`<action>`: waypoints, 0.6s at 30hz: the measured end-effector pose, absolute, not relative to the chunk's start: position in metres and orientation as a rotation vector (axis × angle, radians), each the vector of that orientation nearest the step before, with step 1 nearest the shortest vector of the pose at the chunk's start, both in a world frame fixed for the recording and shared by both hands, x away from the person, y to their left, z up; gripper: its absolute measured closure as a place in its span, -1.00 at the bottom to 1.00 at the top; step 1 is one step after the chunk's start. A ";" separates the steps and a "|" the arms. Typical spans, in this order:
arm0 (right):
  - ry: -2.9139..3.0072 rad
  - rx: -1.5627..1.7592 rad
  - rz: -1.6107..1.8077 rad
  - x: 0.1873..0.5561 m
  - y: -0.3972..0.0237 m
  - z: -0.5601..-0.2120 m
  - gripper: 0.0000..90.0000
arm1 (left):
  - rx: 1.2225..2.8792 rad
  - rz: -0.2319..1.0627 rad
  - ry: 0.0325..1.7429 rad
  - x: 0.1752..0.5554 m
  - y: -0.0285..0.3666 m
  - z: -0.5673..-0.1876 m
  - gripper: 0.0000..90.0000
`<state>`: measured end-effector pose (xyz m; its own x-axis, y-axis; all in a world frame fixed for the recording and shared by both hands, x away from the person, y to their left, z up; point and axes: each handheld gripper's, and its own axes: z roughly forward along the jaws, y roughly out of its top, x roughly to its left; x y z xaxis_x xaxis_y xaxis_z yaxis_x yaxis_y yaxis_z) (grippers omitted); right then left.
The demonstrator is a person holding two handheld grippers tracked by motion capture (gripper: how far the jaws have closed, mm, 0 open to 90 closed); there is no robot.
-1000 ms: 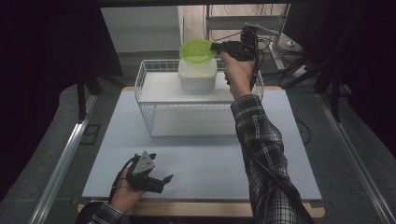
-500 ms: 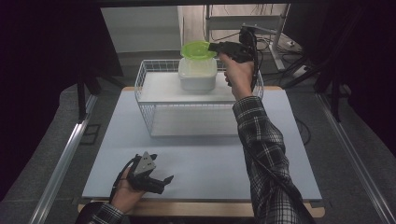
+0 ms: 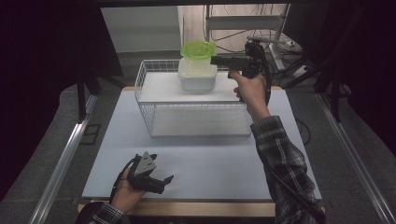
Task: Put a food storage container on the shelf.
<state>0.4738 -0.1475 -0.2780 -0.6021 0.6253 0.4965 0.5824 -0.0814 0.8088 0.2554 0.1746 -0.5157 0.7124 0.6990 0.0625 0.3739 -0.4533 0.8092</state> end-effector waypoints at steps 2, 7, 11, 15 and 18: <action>2.150 1.338 1.824 0.459 -0.152 -0.289 -0.77 | 2.088 0.499 0.812 0.255 0.174 -0.516 -0.93; 2.219 1.219 1.743 0.426 -0.163 -0.315 -0.82 | 2.096 0.499 0.811 0.255 0.173 -0.516 -0.94; 2.250 1.109 1.647 0.390 -0.174 -0.344 -0.85 | 2.101 0.503 0.811 0.255 0.173 -0.516 -0.94; 2.255 1.079 1.613 0.371 -0.182 -0.365 -0.86 | 2.098 0.505 0.815 0.255 0.172 -0.517 -0.94; 2.251 1.064 1.558 0.358 -0.190 -0.385 -0.87 | 2.099 0.505 0.814 0.255 0.173 -0.516 -0.94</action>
<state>0.3582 -0.1895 -0.3849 -0.7196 0.6570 0.2247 0.4416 0.1833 0.8783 0.2551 0.1727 -0.5164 0.7118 0.6987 0.0716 0.3743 -0.4636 0.8031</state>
